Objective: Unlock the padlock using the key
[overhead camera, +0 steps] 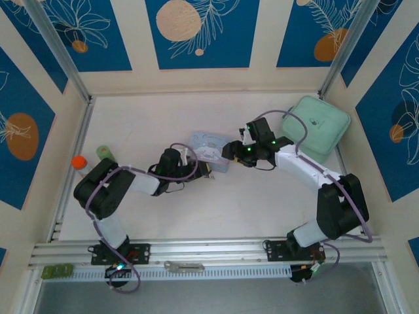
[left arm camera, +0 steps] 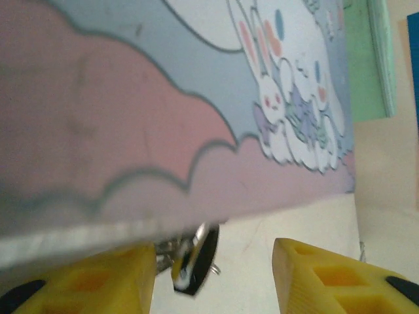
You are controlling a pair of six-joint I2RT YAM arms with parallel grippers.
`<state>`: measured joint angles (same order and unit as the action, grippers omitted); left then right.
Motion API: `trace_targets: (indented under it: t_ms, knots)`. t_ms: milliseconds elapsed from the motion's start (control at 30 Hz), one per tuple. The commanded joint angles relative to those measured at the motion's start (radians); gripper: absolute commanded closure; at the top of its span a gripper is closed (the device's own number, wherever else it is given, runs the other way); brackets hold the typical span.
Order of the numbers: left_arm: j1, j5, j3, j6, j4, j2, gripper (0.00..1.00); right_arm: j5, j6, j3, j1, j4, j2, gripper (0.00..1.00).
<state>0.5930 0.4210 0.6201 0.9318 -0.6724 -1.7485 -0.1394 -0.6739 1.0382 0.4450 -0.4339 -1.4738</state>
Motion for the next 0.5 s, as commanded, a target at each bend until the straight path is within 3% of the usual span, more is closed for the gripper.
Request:
trace_targets:
  t_ms: [0,167,333,467]
  knots:
    - [-0.004,-0.023,-0.049,0.033,-0.011,0.090,0.50,0.132,0.086,0.033,0.044,-0.075,0.021,0.39]
    - [-0.052,-0.090,-0.113,0.067,0.027,0.239,0.47,0.211,0.161,0.029,0.122,-0.052,0.029,0.39]
    - [-0.110,-0.231,-0.099,0.058,0.229,0.374,0.28,0.342,0.318,0.103,0.257,-0.099,-0.061,0.40]
    - [-0.144,-0.304,-0.110,0.076,0.226,0.416,0.25,0.438,0.396,0.206,0.347,-0.169,-0.178,0.41]
